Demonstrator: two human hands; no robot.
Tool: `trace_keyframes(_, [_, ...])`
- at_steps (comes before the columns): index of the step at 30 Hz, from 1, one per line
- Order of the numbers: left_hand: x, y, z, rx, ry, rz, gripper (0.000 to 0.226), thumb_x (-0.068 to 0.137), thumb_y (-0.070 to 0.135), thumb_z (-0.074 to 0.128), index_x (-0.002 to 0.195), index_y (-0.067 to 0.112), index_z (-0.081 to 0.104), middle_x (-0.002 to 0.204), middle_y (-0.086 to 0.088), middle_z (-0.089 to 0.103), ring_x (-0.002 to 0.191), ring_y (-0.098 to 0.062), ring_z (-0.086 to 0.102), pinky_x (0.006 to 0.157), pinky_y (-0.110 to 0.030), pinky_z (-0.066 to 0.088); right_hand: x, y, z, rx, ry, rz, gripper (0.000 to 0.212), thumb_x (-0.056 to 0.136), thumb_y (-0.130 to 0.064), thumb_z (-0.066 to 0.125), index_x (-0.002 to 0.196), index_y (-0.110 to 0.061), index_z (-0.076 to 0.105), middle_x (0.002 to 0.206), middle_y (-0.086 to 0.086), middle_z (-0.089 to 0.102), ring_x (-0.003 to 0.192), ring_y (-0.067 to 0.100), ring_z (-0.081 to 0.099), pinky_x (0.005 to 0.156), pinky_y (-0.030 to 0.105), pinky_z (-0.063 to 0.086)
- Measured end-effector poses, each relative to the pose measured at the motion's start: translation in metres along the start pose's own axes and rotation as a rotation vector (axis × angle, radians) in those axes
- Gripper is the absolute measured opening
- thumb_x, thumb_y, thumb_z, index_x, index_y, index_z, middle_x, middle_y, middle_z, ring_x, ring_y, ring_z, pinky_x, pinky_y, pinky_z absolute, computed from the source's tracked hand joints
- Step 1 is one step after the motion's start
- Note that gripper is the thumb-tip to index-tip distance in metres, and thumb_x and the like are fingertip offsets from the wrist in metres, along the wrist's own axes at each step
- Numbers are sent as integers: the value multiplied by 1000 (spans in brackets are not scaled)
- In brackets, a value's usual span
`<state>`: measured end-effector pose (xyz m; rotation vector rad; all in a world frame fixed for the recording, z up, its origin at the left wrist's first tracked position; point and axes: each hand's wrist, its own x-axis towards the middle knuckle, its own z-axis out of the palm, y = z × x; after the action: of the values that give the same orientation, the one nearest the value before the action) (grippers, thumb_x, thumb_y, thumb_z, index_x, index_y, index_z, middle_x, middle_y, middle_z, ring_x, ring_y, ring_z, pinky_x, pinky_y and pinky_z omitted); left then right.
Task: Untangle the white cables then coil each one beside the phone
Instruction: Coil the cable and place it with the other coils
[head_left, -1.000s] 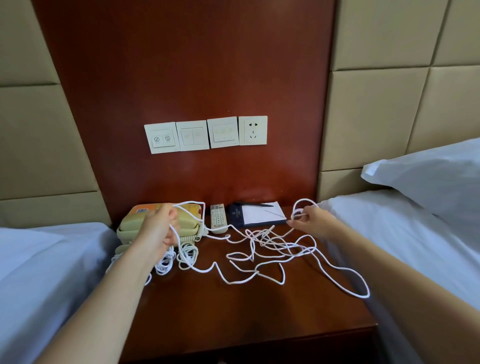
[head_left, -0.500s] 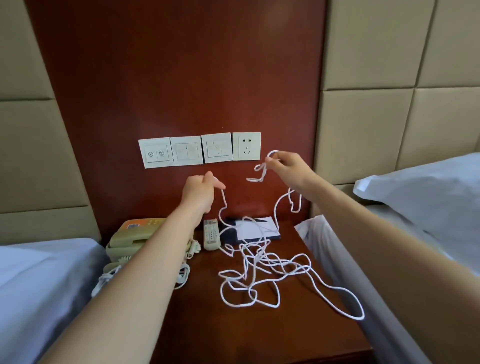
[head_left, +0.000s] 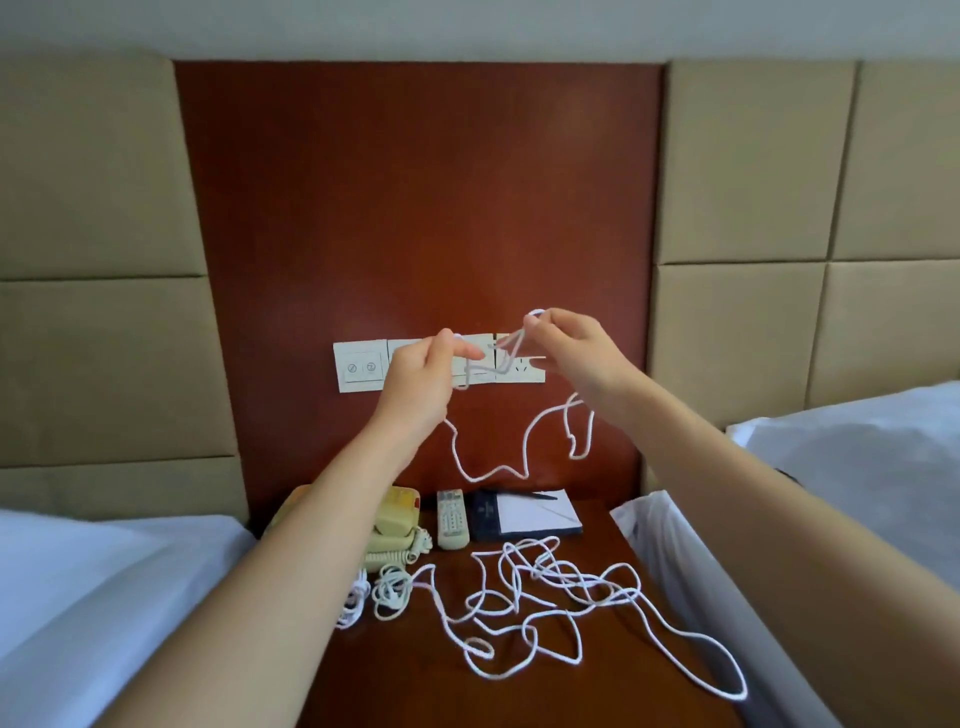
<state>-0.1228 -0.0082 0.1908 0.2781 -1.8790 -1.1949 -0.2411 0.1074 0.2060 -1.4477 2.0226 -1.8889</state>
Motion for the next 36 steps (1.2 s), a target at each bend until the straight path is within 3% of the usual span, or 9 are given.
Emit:
trace_keyframes(3, [-18,-4,-10,-63,-44,-77,45,103,27,31,70,12,59,48,6,23,34,-4,22,38,-16,20,-21,4,11,3,-32,36,29,99,-23,44,75,-15,57,93,5,73,88,15,68,85,31,49])
trace_keyframes(10, [-75,-29,-15,-123,-196,-253,39,103,28,32,70,13,49,50,6,23,38,-6,20,35,-16,17,-82,37,35,-13,-39,172,24,98,-17,48,78,-5,56,81,11,70,67,11,65,68,18,52])
trace_keyframes(16, [-101,-52,-4,-262,-199,-341,35,103,20,34,71,12,48,46,8,24,35,-4,17,35,-15,14,-110,92,42,-131,-65,335,12,94,-11,50,84,-17,54,76,11,68,73,25,67,79,48,53])
trace_keyframes(20, [-111,-74,1,-535,-169,-500,35,102,21,33,68,15,41,45,8,21,34,-4,16,35,-15,11,-126,121,44,-366,-34,479,23,95,-15,46,118,-18,46,80,6,64,62,17,56,52,24,44])
trace_keyframes(22, [-114,-83,4,-612,-173,-529,36,102,22,32,67,16,38,46,8,19,34,-4,15,34,-15,11,-135,125,46,-703,-5,426,32,96,-24,44,128,-20,45,107,10,62,92,26,57,75,32,47])
trace_keyframes(24, [-118,-91,6,-658,-186,-553,37,103,24,31,67,17,37,47,8,19,34,-3,15,34,-17,11,-142,124,53,-834,80,303,38,98,-27,42,135,-18,47,134,10,48,123,30,39,100,37,34])
trace_keyframes(28, [-130,-109,9,-756,-235,-581,38,103,26,30,66,19,33,49,8,19,35,-3,16,36,-18,12,-154,116,82,-336,39,107,32,100,-16,40,127,-13,56,130,-1,49,127,16,36,102,19,24])
trace_keyframes(33, [-139,-114,8,-865,-294,-580,40,102,27,30,64,19,34,48,9,19,35,-3,16,37,-18,12,-151,117,92,-76,-116,127,34,101,-21,39,100,1,66,88,9,63,83,9,55,80,24,40])
trace_keyframes(36, [-145,-124,2,-866,-312,-626,42,101,27,32,60,19,33,47,9,20,34,-3,16,37,-18,11,-151,122,92,-37,-26,102,31,99,-21,46,86,-8,71,70,-11,60,67,-6,52,68,12,38])
